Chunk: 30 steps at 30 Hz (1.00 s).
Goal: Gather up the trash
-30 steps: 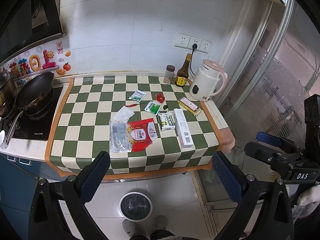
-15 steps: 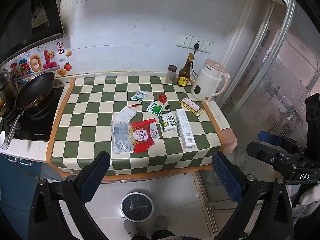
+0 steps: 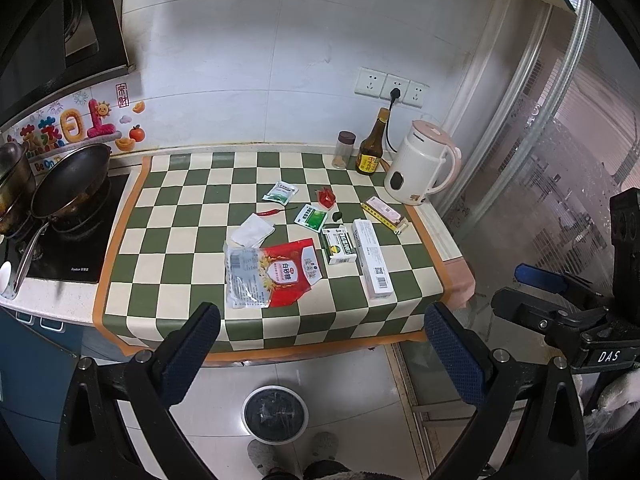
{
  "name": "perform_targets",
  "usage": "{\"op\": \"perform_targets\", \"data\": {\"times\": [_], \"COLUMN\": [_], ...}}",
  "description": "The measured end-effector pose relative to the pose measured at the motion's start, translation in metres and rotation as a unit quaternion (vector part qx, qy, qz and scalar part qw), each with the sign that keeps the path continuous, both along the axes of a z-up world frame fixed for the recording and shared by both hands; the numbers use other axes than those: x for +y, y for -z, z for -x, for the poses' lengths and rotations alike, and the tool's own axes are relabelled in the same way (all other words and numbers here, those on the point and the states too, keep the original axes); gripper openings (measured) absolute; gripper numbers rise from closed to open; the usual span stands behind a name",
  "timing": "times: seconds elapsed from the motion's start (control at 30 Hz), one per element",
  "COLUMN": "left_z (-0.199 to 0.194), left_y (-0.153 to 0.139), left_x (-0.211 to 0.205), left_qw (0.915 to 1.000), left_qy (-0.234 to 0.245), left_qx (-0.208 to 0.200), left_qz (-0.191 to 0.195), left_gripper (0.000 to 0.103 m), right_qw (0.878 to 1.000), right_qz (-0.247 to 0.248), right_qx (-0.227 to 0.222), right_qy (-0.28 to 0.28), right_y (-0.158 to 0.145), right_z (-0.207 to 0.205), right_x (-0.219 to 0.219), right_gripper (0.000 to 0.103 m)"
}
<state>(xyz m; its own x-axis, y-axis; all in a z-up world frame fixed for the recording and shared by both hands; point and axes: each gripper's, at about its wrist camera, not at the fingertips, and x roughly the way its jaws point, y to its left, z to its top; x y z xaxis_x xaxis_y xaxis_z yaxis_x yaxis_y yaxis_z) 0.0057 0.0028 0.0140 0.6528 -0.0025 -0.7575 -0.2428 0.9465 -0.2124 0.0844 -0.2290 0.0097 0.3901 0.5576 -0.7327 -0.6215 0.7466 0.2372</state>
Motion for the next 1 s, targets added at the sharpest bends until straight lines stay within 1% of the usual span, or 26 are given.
{"op": "perform_targets", "data": {"times": [0.43, 0.47, 0.5, 1.0], "left_z": [0.0, 0.0, 0.0, 0.0], "left_y": [0.0, -0.001, 0.001, 0.001], "left_x": [0.0, 0.0, -0.001, 0.0], "left_qw": [1.0, 1.0, 1.0, 1.0], "left_qy": [0.0, 0.0, 0.0, 0.0], "left_qx": [0.001, 0.001, 0.0, 0.001], "left_qz": [-0.001, -0.001, -0.001, -0.001], "left_gripper": [0.103, 0.103, 0.103, 0.103], "right_qw": [1.0, 1.0, 1.0, 1.0], "right_qz": [-0.001, -0.002, -0.002, -0.001], "right_qx": [0.0, 0.001, 0.001, 0.002], "right_qy": [0.0, 0.0, 0.0, 0.0], "right_y": [0.002, 0.0, 0.003, 0.003], "right_z": [-0.001, -0.001, 0.009, 0.004], "right_x": [0.0, 0.002, 0.012, 0.01], "right_gripper": [0.103, 0.103, 0.103, 0.103]}}
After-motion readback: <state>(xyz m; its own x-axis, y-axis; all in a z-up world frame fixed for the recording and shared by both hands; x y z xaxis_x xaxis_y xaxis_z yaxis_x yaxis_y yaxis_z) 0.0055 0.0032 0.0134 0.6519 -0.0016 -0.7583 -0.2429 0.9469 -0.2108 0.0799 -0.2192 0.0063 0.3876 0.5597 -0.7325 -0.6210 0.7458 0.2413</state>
